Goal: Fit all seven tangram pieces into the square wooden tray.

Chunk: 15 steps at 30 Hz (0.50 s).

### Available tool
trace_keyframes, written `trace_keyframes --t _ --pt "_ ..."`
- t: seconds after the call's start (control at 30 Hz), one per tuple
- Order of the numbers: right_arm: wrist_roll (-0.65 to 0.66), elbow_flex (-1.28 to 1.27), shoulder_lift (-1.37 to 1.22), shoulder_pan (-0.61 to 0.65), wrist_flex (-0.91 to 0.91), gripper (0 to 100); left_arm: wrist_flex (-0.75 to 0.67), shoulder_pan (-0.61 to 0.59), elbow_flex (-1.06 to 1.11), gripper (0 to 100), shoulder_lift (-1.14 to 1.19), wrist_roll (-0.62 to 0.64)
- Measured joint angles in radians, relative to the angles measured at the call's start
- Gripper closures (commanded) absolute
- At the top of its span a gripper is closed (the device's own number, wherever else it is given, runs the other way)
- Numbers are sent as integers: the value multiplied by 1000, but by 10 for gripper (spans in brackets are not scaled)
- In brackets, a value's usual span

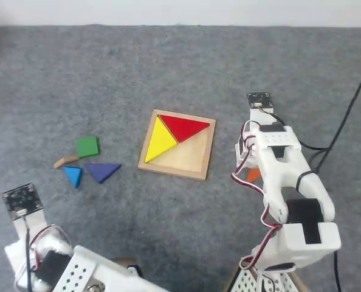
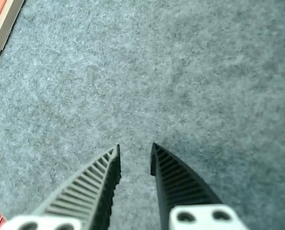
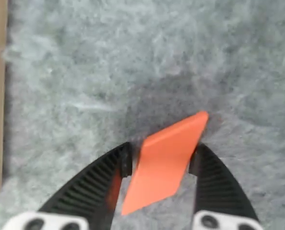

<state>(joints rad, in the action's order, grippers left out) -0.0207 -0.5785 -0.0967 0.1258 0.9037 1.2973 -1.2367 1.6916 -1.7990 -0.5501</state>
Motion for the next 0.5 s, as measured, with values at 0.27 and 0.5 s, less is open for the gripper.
trace_keyframes --t 0.27,0.5 --pt "-3 68 -5 8 100 954 0 0 0 900 0 0" --pt "-3 361 -5 34 370 958 0 0 0 900 0 0"
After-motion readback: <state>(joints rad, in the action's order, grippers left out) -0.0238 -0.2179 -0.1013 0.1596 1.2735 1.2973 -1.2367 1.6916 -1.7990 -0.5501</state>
